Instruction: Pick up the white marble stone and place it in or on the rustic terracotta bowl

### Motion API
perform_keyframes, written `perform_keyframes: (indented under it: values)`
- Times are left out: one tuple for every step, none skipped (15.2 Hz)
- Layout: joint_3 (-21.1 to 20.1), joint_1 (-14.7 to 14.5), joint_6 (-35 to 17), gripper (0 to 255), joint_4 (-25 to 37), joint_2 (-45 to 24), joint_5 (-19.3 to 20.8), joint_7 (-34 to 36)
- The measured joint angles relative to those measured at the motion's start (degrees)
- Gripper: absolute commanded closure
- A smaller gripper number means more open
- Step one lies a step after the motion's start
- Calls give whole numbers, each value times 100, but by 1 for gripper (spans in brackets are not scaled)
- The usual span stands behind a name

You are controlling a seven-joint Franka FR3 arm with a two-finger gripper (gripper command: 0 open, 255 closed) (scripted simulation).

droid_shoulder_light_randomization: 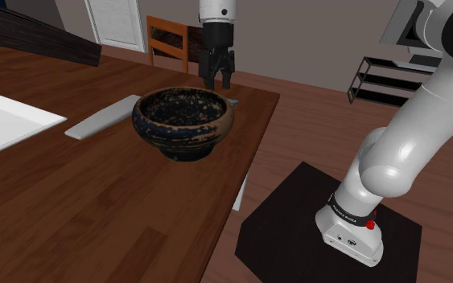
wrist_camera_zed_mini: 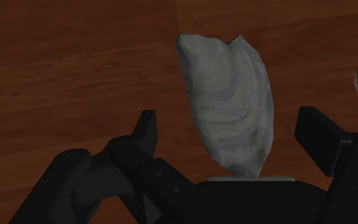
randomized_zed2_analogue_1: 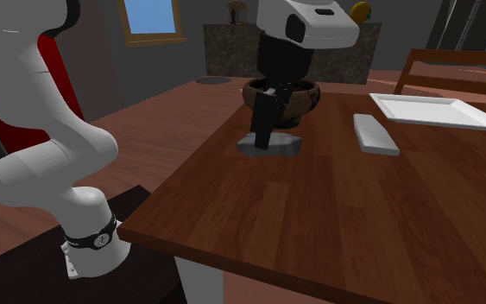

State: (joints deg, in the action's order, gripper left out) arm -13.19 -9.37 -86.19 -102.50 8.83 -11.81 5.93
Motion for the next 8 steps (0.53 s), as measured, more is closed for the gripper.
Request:
perform_keyframes:
  values:
    - [-8, -6, -72, 0, -82, 7, -5, -5]
    - [-20, -16, -138, 0, -173, 33, -16, 0]
    - [-24, -20, -207, 0, -261, 51, -22, -10]
    - [-29, -24, -266, 0, -340, 73, -29, -15]
    - [-30, -25, -300, 0, -377, 74, -30, -21]
    - [-32, -26, -317, 0, -398, 78, -31, -22]
    - [-33, -27, -327, 0, -411, 82, -33, -22]
    - [-33, -27, -331, 0, -417, 84, -33, -22]
